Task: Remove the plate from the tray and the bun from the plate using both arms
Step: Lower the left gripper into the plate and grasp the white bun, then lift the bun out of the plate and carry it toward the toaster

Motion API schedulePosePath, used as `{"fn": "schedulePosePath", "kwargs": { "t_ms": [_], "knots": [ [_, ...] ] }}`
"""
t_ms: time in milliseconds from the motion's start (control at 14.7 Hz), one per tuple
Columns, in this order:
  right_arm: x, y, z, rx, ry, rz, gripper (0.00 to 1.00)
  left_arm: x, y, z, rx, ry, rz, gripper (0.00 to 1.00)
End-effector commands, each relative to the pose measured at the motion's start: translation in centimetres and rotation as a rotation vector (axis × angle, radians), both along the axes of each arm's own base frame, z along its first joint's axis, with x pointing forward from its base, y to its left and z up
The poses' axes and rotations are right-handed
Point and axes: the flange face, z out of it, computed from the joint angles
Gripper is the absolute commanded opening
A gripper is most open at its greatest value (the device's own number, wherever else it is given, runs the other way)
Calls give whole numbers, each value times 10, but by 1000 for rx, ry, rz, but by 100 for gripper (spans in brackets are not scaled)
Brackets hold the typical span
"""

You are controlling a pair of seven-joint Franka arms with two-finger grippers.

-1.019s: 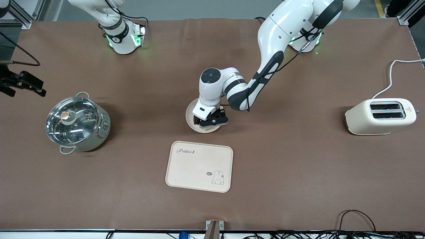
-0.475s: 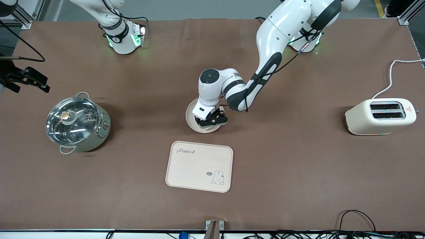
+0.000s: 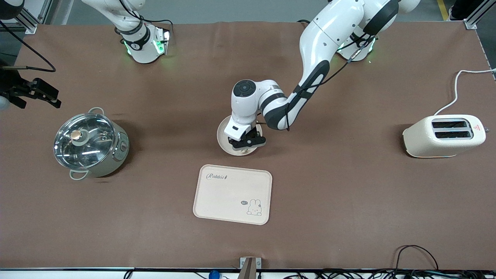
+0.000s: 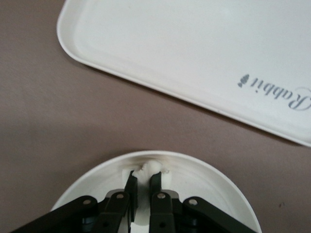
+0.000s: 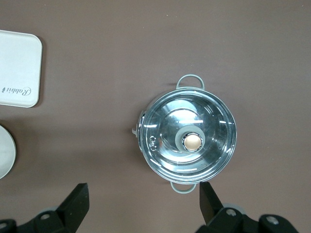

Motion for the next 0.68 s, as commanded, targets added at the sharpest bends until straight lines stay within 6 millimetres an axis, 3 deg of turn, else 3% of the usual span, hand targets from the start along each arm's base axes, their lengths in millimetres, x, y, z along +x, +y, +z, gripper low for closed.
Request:
{"fn": "schedulePosePath", "kwargs": {
  "t_ms": [0,136,272,475,611],
  "knots": [
    [-7,2,0,11,-6,1,100,20,26,58,97,-7,-9,0],
    [-6,2,1,11,-10,3,100,56,70,103,98,51,-87,0],
    [-6,2,1,11,-12,4,100,105,146,128,100,100,-187,0],
    [-5,3,0,12,-12,7,100,145,252,124,120,145,-302,0],
    [-5,0,0,23,-12,4,100,165,326,108,66,136,-361,0]
  ]
}}
